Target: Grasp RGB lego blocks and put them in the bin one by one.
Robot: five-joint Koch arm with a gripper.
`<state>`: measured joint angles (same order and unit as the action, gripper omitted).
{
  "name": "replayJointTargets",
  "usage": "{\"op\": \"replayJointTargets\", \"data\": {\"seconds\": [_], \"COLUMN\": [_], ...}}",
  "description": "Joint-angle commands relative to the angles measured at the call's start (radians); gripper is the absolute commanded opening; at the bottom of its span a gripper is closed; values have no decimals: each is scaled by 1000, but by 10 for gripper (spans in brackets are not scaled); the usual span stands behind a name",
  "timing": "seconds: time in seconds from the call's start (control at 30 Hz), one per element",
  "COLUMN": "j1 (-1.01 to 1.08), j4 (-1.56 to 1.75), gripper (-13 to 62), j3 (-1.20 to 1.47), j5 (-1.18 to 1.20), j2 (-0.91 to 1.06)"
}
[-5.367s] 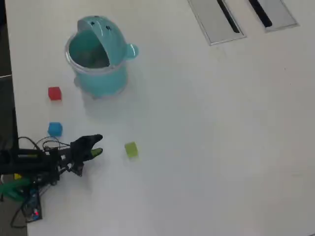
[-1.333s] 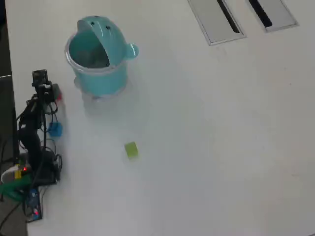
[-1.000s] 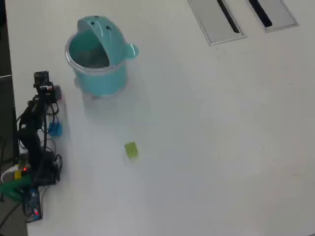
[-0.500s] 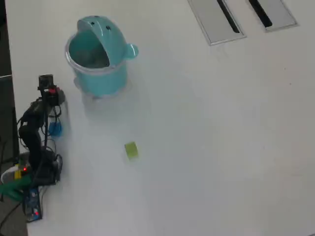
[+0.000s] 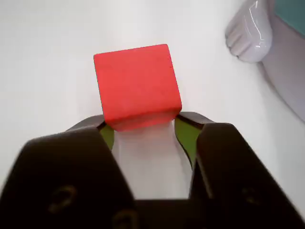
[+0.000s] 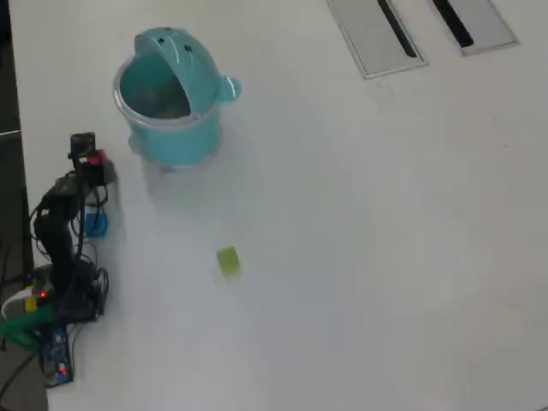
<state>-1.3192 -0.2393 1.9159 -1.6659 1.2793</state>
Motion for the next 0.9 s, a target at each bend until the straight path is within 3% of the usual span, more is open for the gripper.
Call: {"op": "replayJointTargets", "data": {"seconds": [0.0, 0.63, 0.87], "j1": [-3, 18, 40], "j4": [51, 44, 48], "gripper": [149, 126, 161], "j3": [-38, 41, 87], "j5": [6, 6, 2], "j2": [67, 302, 339]}}
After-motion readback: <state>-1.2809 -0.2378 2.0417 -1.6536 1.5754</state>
